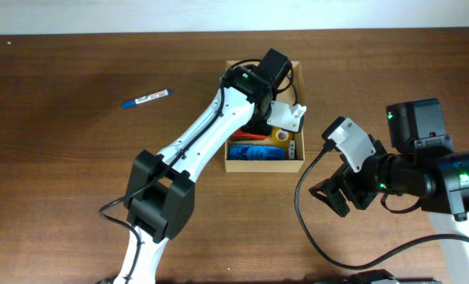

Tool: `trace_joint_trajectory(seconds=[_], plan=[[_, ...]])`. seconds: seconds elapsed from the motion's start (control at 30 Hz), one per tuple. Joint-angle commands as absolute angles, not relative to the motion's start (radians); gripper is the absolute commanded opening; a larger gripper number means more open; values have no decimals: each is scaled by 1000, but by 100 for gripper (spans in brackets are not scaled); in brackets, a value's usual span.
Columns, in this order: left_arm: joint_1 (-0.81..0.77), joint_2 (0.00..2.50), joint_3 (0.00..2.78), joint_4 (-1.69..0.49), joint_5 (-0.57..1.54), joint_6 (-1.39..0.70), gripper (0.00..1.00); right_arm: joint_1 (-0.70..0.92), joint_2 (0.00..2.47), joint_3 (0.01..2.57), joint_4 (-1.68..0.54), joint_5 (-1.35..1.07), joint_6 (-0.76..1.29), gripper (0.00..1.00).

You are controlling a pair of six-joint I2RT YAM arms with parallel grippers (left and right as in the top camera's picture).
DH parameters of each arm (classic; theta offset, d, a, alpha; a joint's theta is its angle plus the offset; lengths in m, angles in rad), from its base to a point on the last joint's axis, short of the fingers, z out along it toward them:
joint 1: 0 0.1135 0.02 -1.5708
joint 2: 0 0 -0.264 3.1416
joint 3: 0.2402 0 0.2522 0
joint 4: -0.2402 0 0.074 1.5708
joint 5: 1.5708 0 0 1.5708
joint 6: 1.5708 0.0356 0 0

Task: Pack container
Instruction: 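Lower the blue pen into the box and open the gripper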

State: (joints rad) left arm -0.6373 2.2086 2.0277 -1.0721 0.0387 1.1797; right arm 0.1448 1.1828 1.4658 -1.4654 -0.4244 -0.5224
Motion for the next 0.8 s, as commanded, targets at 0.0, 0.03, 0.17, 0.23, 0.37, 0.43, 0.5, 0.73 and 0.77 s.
trace_joint_trajectory(seconds=[0.0, 0.03, 0.17, 0.23, 0.37, 0.43, 0.5, 0.73, 0.77], plan=[[-632, 2228, 2022, -1070, 61, 1201, 2, 144, 1180, 1462, -1466, -434, -515, 99], [-630, 2231, 2017, -1069, 61, 1201, 2, 144, 1180, 1462, -1466, -434, -515, 99], [-617, 2262, 2011, -1068, 61, 1195, 2, 144, 1180, 1462, -1466, -434, -515, 99], [-615, 2263, 2011, -1064, 61, 1190, 2, 144, 1180, 1462, -1466, -434, -515, 99], [-605, 2263, 2011, -1034, 61, 1125, 2, 144, 1180, 1462, -1466, -434, -515, 99], [-603, 2263, 2011, -1032, 66, 1111, 2, 144, 1180, 1462, -1466, -434, -515, 99], [-600, 2263, 2011, -1032, 76, 1097, 2, 144, 1180, 1462, -1466, -434, -515, 99], [-599, 2263, 2011, -1031, 76, 1066, 41, 144, 1180, 1462, -1466, -434, -515, 99], [-599, 2263, 2012, -1028, 75, 1053, 43, 144, 1180, 1462, -1466, -434, -515, 99]])
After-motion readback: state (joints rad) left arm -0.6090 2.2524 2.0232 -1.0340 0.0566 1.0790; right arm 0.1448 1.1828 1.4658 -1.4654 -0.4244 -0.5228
